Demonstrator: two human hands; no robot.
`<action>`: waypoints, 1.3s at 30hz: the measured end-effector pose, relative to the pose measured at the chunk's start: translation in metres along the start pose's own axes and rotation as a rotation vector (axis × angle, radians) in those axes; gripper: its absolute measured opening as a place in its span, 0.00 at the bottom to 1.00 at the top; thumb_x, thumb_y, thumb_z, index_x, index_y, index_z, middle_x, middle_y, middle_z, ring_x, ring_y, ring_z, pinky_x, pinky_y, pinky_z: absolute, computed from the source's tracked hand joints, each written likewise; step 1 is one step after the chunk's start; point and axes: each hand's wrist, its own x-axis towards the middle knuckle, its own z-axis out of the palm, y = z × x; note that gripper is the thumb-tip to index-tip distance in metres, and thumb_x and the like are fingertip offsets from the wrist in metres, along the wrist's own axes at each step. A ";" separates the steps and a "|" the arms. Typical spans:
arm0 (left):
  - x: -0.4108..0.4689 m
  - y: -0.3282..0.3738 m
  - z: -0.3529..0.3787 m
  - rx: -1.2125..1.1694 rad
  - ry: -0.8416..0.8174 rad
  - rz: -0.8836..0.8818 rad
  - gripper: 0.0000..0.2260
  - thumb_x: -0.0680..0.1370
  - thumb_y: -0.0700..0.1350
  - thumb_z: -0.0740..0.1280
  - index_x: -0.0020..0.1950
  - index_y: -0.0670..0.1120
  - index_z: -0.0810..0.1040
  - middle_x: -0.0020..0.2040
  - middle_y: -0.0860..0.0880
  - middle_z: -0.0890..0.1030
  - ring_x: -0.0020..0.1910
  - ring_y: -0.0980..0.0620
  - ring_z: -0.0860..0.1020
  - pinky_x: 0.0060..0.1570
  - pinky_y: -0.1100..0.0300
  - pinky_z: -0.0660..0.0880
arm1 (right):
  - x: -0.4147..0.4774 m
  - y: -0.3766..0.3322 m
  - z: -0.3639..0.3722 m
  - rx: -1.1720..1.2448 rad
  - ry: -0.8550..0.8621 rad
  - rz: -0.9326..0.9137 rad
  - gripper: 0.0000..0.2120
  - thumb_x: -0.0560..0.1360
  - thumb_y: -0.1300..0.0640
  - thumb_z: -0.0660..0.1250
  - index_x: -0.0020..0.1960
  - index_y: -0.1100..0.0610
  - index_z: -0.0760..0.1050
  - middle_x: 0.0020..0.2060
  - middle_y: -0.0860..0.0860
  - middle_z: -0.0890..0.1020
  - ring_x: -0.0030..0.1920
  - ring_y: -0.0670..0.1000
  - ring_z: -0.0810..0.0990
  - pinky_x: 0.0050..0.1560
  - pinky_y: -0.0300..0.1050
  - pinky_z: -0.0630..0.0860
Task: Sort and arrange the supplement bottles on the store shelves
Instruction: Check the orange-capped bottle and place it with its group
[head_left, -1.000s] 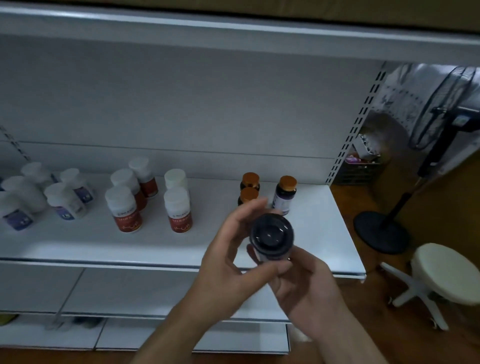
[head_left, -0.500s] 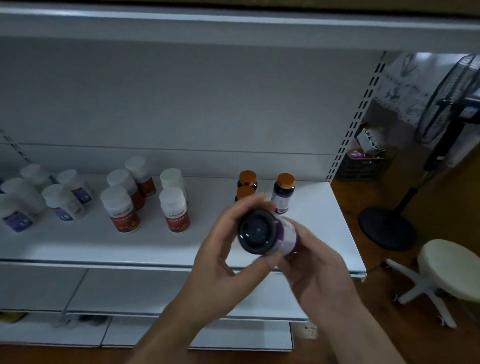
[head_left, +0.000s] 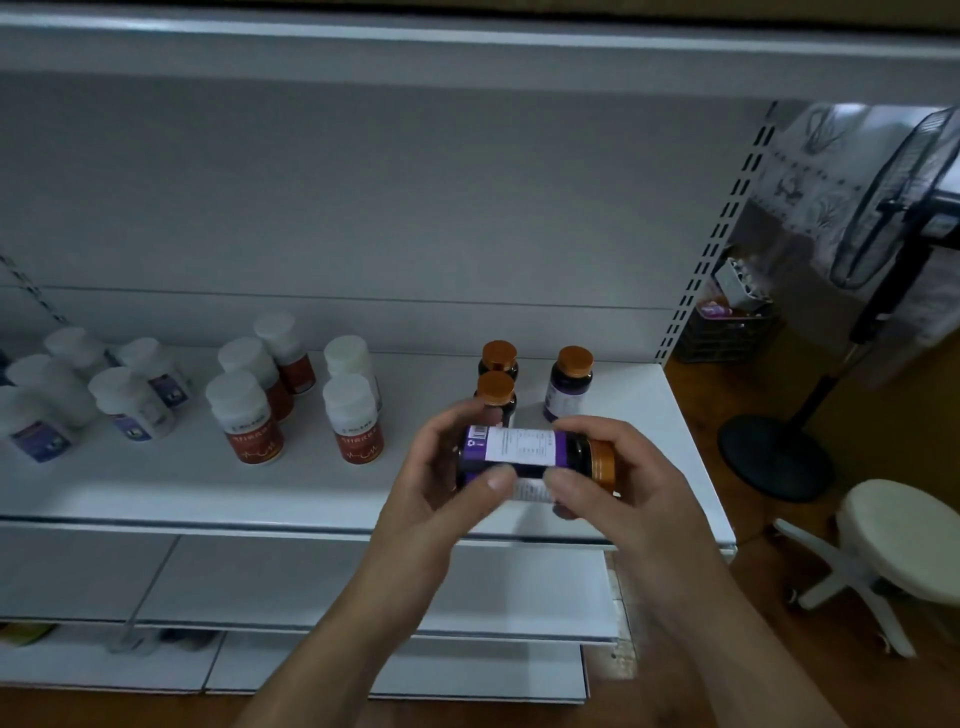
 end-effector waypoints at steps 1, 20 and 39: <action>0.000 0.001 -0.002 0.008 -0.028 0.034 0.24 0.71 0.48 0.72 0.67 0.53 0.74 0.63 0.52 0.79 0.61 0.51 0.78 0.55 0.59 0.77 | 0.001 0.001 0.000 0.021 0.006 0.030 0.14 0.68 0.48 0.69 0.53 0.44 0.76 0.45 0.36 0.82 0.51 0.39 0.81 0.42 0.35 0.80; 0.002 0.003 -0.001 0.062 0.069 0.012 0.13 0.73 0.49 0.73 0.57 0.50 0.80 0.53 0.50 0.83 0.55 0.49 0.81 0.44 0.63 0.78 | 0.005 0.009 -0.005 -0.043 -0.090 -0.064 0.18 0.71 0.52 0.71 0.59 0.45 0.74 0.50 0.34 0.78 0.57 0.41 0.78 0.47 0.37 0.81; 0.003 0.003 -0.001 0.090 0.060 0.032 0.17 0.71 0.50 0.75 0.59 0.50 0.79 0.54 0.51 0.82 0.58 0.49 0.79 0.46 0.62 0.78 | 0.007 0.006 -0.003 0.051 -0.069 0.010 0.16 0.70 0.47 0.70 0.56 0.45 0.73 0.45 0.32 0.80 0.52 0.37 0.79 0.42 0.34 0.79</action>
